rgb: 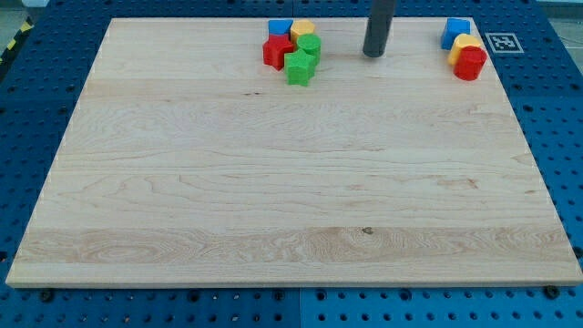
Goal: Separate the yellow hexagon and blue triangle from each other
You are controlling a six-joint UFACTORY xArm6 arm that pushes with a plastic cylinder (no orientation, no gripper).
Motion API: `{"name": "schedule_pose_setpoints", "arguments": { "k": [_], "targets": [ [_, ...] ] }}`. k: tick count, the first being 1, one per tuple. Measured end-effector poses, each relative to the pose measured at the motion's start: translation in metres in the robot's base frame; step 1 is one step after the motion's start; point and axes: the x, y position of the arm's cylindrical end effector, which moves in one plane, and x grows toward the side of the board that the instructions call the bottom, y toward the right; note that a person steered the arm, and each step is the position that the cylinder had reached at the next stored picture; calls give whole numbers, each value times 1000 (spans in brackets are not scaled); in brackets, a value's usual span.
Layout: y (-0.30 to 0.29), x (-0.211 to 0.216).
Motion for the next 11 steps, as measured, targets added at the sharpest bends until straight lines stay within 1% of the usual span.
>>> {"name": "schedule_pose_setpoints", "arguments": {
  "k": [2, 3, 4, 5, 7, 9, 11],
  "targets": [
    [-67, -50],
    [-71, -74],
    [-108, -75],
    [-125, -75],
    [-123, -45],
    [-113, -33],
    [-107, -34]
  ]
}}
